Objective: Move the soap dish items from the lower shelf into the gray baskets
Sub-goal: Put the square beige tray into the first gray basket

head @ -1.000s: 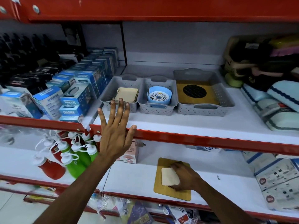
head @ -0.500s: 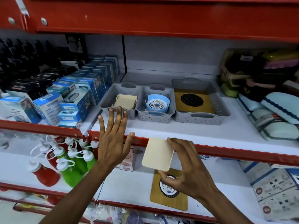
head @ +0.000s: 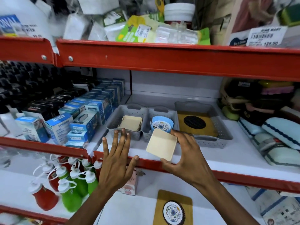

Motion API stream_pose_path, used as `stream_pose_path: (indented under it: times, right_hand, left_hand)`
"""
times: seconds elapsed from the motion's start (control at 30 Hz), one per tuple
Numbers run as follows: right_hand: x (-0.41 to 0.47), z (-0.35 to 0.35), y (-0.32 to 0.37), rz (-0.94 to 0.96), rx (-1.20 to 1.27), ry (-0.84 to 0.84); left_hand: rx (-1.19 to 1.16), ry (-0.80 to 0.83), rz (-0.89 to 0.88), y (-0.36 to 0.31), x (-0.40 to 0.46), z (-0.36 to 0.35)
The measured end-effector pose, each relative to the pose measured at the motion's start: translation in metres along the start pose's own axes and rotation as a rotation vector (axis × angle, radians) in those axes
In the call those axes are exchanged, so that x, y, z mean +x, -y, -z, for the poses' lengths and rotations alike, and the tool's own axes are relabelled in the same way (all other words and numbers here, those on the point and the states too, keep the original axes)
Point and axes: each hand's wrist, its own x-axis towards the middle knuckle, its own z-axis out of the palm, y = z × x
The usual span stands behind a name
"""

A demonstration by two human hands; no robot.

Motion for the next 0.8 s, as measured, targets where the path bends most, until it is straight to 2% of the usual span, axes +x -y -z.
stream_pose_path:
  times: [0.2,0.5,0.63,0.8]
  right_hand:
    - [0.067,0.003,0.026,0.038,-0.055,0.025]
    - [0.183,-0.042,0.049,0.044,-0.206,0.289]
    - [0.203,-0.056,0.050,0.041,-0.253,0.445]
    - [0.210,-0.060,0.046,0.058,-0.278,0.557]
  left_hand:
    - [-0.059,-0.049,0.070,-0.001,-0.002,0.004]
    - [-0.113,-0.057,0.086,-0.002,-0.006,0.005]
    - [-0.113,-0.046,0.091,-0.002,-0.005,0.006]
    - [-0.112,-0.039,0.080,-0.001,-0.005,0.007]
